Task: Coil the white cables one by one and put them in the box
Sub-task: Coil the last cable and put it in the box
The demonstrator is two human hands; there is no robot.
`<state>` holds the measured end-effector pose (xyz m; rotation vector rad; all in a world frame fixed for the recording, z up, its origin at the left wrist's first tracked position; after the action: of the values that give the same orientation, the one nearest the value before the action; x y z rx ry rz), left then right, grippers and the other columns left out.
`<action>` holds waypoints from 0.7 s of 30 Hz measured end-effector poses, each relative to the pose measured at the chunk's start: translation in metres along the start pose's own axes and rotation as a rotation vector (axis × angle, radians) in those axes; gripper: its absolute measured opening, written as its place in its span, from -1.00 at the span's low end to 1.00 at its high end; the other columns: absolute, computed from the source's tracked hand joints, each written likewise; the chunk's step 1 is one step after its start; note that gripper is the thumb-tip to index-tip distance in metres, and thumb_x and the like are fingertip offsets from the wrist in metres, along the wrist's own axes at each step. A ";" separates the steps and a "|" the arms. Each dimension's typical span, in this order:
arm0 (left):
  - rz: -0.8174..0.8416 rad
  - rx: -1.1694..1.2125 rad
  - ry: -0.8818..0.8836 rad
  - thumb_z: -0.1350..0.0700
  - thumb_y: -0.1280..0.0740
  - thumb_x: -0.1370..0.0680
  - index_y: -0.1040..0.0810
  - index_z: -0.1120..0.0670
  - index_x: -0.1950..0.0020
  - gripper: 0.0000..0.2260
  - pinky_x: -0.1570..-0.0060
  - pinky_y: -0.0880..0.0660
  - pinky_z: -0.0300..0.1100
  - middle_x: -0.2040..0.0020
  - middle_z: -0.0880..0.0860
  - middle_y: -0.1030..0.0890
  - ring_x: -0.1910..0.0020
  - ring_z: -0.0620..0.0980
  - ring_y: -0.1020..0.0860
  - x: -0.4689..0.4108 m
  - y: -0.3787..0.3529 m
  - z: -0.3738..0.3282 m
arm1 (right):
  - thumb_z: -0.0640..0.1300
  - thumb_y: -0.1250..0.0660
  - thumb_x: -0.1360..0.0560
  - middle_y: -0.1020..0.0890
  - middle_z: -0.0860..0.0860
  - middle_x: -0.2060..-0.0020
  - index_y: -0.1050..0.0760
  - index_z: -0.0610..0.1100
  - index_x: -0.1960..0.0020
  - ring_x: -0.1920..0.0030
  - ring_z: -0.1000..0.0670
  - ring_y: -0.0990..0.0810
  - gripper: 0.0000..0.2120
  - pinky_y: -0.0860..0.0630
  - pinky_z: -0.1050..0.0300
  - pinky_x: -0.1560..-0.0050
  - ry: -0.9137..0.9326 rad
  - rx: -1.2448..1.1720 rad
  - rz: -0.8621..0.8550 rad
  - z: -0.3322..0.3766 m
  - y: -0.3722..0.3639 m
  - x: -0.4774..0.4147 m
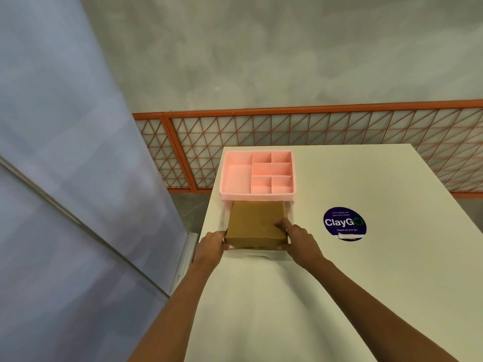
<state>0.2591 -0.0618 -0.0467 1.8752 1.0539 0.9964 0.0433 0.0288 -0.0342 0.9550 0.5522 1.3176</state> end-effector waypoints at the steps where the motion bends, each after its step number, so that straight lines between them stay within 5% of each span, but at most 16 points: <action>1: 0.001 0.001 0.008 0.02 -0.35 -0.55 -0.53 0.12 -0.23 -0.69 0.02 -0.46 -0.10 0.00 0.15 -0.62 0.06 0.12 -0.57 -0.001 0.000 0.001 | -0.21 -0.35 -0.47 -0.55 -0.08 -0.01 -0.29 0.02 -0.31 0.04 -0.13 -0.55 -0.53 -0.48 0.03 0.08 0.002 0.002 0.002 -0.001 0.000 0.000; 9: 0.001 -0.006 0.024 0.10 -0.35 -0.55 -0.54 0.14 -0.22 -0.73 0.11 -0.40 -0.18 -0.02 0.13 -0.63 0.05 0.08 -0.57 -0.003 -0.003 -0.001 | -0.17 -0.41 -0.44 -0.58 -0.07 -0.06 -0.31 -0.01 -0.28 0.02 -0.13 -0.55 -0.52 -0.48 0.06 0.11 -0.005 0.020 0.027 -0.003 -0.004 -0.003; 14: 0.201 0.121 0.030 -0.10 -0.37 -0.51 -0.57 0.18 -0.17 -0.61 0.28 -0.37 -0.28 0.09 0.08 -0.56 0.15 0.05 -0.50 -0.009 0.010 -0.006 | 0.13 -0.40 -0.43 -0.59 -0.01 -0.11 -0.40 -0.03 -0.21 -0.02 -0.09 -0.58 -0.56 -0.53 0.05 0.02 -0.037 -0.188 0.109 -0.007 0.005 -0.009; 18: 0.346 0.117 0.055 -0.23 -0.23 -0.53 -0.55 0.21 -0.16 -0.48 0.22 -0.42 -0.21 0.04 0.13 -0.58 0.14 0.03 -0.50 -0.016 0.017 -0.004 | 0.03 -0.41 -0.46 -0.58 0.04 -0.15 -0.47 -0.05 -0.21 0.01 -0.04 -0.55 -0.63 -0.41 0.25 0.14 -0.048 -0.265 0.150 -0.010 0.013 -0.014; 21: 0.371 0.112 0.075 -0.22 -0.26 -0.52 -0.55 0.23 -0.15 -0.48 0.03 -0.53 -0.04 -0.07 0.22 -0.60 0.04 0.13 -0.55 -0.020 0.016 -0.001 | -0.09 -0.46 -0.43 -0.55 0.10 0.06 -0.48 -0.11 -0.21 0.20 0.02 -0.51 -0.62 -0.37 0.37 0.30 -0.066 -0.283 0.187 -0.009 0.016 -0.016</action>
<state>0.2560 -0.0851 -0.0371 2.1911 0.8334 1.2464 0.0243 0.0151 -0.0286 0.8255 0.2209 1.4807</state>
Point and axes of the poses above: each hand's wrist, its own x-axis away from the middle knuckle, its own y-axis out of the back of the hand, z = x × y, the point moved 2 cm from there along -x, towards the middle knuckle
